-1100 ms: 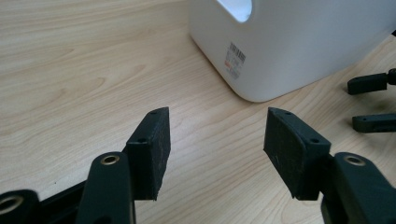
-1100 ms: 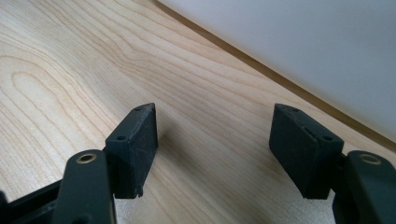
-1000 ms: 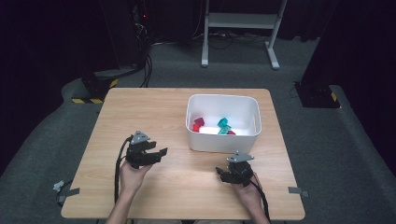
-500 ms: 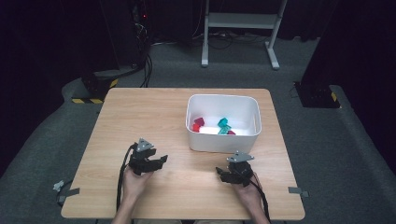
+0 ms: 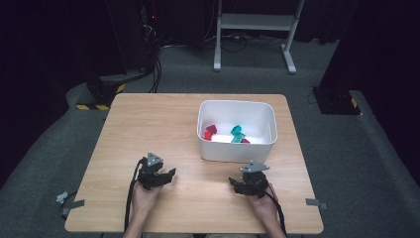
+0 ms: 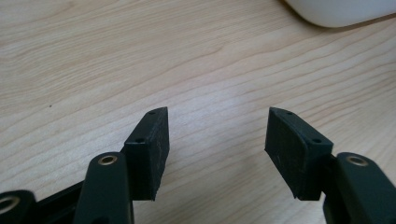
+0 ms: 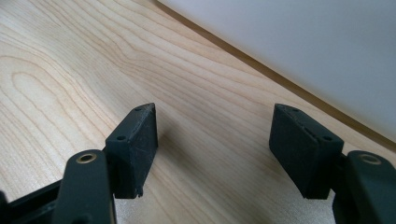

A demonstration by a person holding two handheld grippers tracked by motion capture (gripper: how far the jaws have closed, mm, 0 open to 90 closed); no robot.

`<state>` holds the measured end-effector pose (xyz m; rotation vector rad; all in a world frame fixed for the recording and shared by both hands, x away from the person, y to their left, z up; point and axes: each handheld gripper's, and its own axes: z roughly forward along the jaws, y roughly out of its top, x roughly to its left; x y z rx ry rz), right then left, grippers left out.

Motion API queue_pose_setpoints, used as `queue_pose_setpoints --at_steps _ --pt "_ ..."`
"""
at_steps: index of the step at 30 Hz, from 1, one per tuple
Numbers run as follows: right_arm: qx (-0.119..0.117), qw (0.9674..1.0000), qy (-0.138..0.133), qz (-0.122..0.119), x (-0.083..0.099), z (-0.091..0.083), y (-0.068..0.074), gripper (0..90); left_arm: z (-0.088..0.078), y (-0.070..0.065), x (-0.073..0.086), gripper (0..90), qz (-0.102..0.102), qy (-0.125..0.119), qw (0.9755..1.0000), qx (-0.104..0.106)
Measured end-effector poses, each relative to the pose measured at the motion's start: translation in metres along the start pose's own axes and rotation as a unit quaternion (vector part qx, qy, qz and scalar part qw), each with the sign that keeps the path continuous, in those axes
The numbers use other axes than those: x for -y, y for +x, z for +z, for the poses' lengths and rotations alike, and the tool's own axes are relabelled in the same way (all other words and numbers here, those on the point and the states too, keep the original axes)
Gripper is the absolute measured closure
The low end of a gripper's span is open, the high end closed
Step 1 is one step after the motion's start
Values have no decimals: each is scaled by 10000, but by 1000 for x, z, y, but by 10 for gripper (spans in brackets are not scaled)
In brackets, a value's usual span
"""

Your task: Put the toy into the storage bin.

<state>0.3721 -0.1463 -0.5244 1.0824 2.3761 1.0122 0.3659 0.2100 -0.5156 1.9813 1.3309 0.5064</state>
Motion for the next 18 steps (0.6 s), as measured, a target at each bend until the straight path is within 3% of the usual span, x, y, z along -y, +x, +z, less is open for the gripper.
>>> queue_pose_setpoints --at_steps 3,7,11,18 --pt "0 10000 1 1 0 0 0 327 4 2 4 386 -50 -13 10000 -55" --pt "0 10000 3 5 0 0 0 327 6 -2 9 367 154 -152 9995 -249" --pt "-1 10000 0 -2 0 0 0 327 7 -1 10 300 71 -176 9993 -336" --pt "0 10000 0 -2 0 0 0 327 7 -1 10 273 61 -162 9993 -340"
